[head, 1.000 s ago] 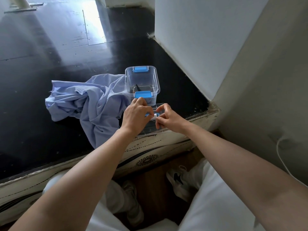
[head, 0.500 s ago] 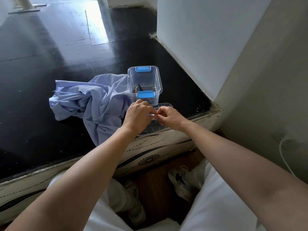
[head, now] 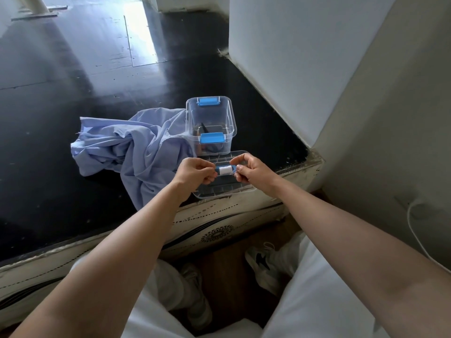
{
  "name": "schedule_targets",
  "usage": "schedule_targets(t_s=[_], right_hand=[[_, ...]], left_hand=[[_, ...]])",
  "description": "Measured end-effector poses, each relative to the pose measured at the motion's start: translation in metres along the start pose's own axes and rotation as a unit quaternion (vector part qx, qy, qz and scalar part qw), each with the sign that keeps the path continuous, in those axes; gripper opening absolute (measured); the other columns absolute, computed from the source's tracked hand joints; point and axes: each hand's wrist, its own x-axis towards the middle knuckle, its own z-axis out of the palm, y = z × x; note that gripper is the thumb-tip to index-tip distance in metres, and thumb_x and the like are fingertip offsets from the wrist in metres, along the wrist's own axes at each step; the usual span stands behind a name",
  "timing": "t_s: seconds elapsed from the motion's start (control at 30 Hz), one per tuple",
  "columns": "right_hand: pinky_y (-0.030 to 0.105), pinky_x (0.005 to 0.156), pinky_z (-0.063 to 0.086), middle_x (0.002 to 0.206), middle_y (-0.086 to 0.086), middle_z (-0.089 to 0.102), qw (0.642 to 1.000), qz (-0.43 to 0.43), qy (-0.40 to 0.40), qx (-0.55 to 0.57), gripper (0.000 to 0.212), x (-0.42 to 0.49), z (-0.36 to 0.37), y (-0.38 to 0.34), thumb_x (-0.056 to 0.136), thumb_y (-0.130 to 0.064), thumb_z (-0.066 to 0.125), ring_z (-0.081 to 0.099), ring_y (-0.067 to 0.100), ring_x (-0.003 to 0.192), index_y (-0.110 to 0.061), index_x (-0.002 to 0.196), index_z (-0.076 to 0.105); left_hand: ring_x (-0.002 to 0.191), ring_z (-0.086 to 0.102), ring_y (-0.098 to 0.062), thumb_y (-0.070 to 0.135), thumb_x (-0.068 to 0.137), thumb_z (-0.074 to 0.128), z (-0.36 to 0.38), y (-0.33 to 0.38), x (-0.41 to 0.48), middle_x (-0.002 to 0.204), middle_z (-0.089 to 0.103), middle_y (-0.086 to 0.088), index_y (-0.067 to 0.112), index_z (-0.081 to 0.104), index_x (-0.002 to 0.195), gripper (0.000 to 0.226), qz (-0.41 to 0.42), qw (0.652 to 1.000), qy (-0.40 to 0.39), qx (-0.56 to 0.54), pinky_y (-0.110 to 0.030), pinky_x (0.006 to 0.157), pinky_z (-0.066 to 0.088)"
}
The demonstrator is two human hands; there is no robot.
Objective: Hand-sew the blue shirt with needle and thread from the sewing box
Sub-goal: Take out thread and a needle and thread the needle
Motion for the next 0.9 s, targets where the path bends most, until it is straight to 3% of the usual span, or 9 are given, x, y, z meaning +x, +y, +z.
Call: schedule_targets(t_s=[0.23,0.4,0.57,0.77,0.9], right_hand=[[0.019,0.068,0.048,0.076,0.002,0.056,0.999,-0.037,-0.014,-0.013,0.021,-0.004,-0.001,0.004,0.103,-0.008,0.040,0.055,0.006,0.070,-0.018,0.120,0.047],[0.021,0.073,0.050,0.078,0.003,0.058,0.998,-0.050,-0.019,-0.018,0.026,-0.002,0.001,0.007,0.103,-0.008,0.042,0.058,0.008,0.074,-0.021,0.126,0.042],[0.019,0.069,0.050,0.077,0.002,0.064,0.998,-0.054,-0.001,-0.030,0.025,0.000,0.001,0.008,0.102,-0.008,0.045,0.060,0.007,0.070,-0.020,0.123,0.042],[0.020,0.064,0.053,0.077,0.004,0.070,0.992,-0.056,0.082,-0.081,0.012,0.005,0.000,0.009,0.098,-0.007,0.053,0.065,0.009,0.068,-0.008,0.101,0.064],[0.016,0.066,0.050,0.078,-0.001,0.063,0.993,-0.058,0.048,-0.086,0.013,0.004,0.004,0.007,0.095,-0.020,0.061,0.059,0.001,0.068,-0.009,0.100,0.067]], left_hand=[[0.069,0.064,-0.011,0.009,0.082,0.076,0.015,0.005,-0.004,0.081,0.070,-0.010,0.001,0.072,0.101,0.022,-0.132,0.981,-0.054,-0.129,-0.017,0.063,0.055],[0.071,0.063,-0.013,0.013,0.087,0.071,0.026,0.006,-0.001,0.078,0.069,-0.008,0.002,0.069,0.093,0.012,-0.196,0.952,-0.078,-0.220,-0.020,0.066,0.055],[0.070,0.060,-0.011,0.016,0.085,0.073,0.023,0.005,-0.001,0.078,0.066,-0.005,0.003,0.070,0.095,0.016,-0.187,0.970,-0.052,-0.146,-0.019,0.061,0.054],[0.075,0.059,-0.013,0.021,0.087,0.072,0.008,0.003,0.001,0.081,0.065,-0.004,0.007,0.070,0.095,0.017,-0.159,0.977,-0.054,-0.128,-0.023,0.068,0.051],[0.072,0.058,-0.011,0.022,0.088,0.071,0.006,0.001,-0.001,0.078,0.065,-0.002,0.010,0.070,0.089,0.012,-0.139,0.978,-0.035,-0.152,-0.021,0.067,0.051]])
